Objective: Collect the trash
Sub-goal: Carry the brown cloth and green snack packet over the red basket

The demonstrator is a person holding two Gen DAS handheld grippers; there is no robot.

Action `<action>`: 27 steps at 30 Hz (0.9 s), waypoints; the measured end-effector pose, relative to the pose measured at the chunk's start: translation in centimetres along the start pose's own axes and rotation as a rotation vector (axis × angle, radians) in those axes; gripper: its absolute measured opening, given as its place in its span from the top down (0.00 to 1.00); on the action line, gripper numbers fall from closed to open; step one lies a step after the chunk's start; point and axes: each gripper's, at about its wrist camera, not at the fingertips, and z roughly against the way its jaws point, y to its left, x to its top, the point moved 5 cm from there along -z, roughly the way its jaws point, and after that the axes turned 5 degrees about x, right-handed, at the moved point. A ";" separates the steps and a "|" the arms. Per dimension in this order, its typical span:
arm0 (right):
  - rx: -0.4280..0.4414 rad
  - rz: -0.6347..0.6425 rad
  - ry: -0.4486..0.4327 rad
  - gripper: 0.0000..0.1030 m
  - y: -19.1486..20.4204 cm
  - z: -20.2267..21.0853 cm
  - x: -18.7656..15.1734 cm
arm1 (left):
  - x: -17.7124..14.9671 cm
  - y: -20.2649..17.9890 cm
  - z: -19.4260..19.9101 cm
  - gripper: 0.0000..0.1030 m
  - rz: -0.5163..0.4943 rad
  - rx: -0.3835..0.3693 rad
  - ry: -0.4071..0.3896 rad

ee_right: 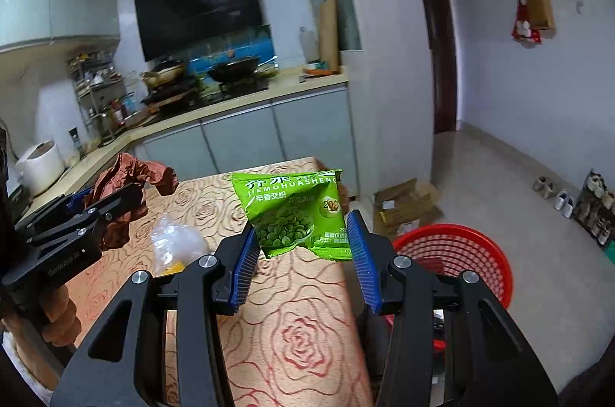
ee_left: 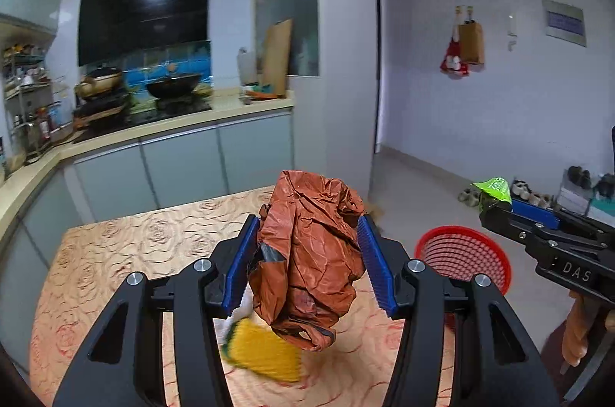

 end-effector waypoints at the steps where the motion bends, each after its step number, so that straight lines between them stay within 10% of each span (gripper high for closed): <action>1: -0.006 -0.002 0.000 0.57 -0.3 0.1 0.0 | 0.0 -0.5 -0.2 0.51 0.001 -0.014 0.002; 27: -0.233 -0.145 0.039 0.57 -11.7 0.5 -3.0 | -1.9 -16.1 -9.8 0.51 -0.130 -0.308 0.180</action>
